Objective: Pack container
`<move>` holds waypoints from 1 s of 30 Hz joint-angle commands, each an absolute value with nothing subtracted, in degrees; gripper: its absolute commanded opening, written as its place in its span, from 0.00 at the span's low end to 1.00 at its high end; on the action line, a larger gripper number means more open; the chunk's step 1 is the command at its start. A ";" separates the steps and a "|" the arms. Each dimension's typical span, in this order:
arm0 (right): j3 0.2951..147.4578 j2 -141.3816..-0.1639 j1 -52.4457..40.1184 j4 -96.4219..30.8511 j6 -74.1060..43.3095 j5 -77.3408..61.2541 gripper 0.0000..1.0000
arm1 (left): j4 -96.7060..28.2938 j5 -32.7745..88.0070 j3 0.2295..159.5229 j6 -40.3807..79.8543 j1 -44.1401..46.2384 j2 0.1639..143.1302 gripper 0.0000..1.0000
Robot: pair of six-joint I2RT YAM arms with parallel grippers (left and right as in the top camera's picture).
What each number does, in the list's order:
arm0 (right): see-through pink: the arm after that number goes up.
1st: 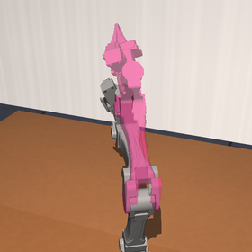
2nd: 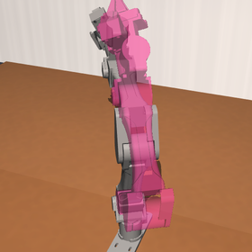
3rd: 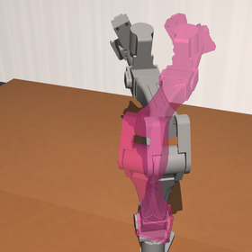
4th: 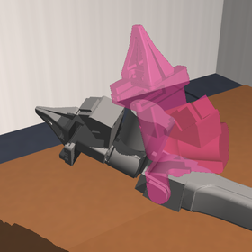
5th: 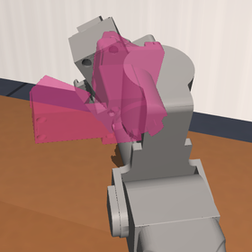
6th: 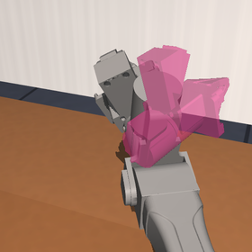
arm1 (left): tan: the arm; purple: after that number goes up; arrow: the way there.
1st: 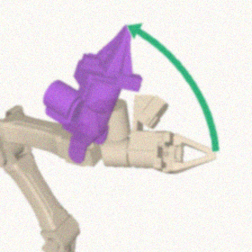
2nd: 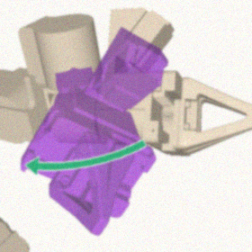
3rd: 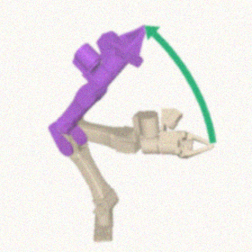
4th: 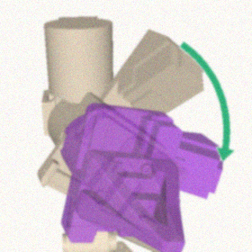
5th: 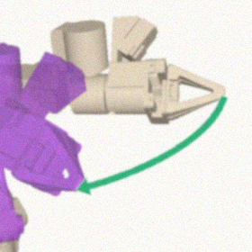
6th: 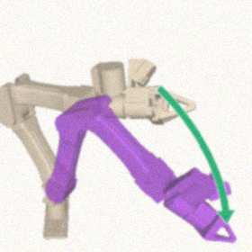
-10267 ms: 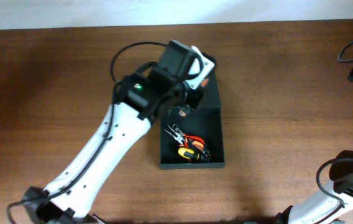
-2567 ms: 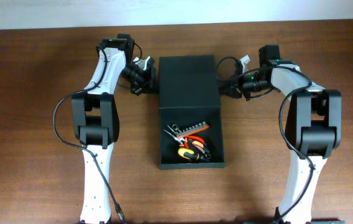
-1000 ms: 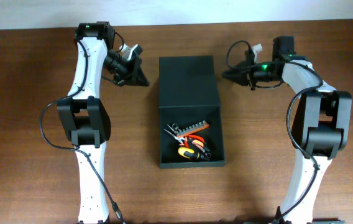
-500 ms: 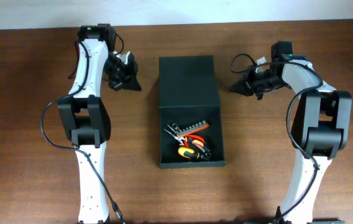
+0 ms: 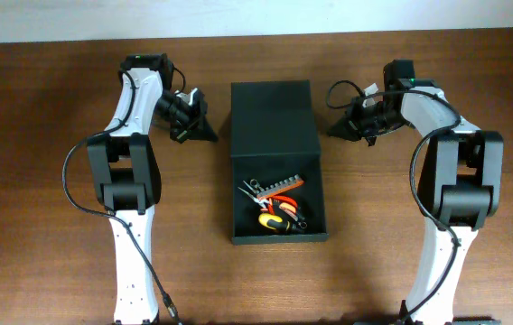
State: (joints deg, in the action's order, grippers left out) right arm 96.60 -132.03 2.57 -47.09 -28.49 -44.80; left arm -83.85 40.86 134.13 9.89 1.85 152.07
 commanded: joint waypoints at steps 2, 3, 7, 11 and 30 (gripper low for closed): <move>97.51 -131.52 2.20 -47.66 -27.88 -44.18 0.04 | -82.43 47.22 133.88 8.08 2.00 153.01 0.02; 97.51 -131.52 2.15 -47.66 -27.86 -44.21 0.04 | -82.24 47.20 133.88 8.08 2.11 153.01 0.02; 97.51 -131.52 2.07 -47.66 -27.90 -44.31 0.04 | -81.97 47.20 133.88 8.08 3.03 153.05 0.02; 97.51 -131.52 1.26 -47.62 -27.94 -44.31 0.04 | -81.78 47.18 133.84 8.29 4.01 153.05 0.02; 97.51 -131.57 -0.01 -46.30 -27.49 -47.94 0.04 | -81.32 51.64 133.84 7.84 4.91 156.77 0.02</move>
State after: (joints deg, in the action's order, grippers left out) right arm 96.60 -132.03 0.27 -47.13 -28.27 -45.32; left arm -81.58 49.15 134.10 9.43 4.75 155.89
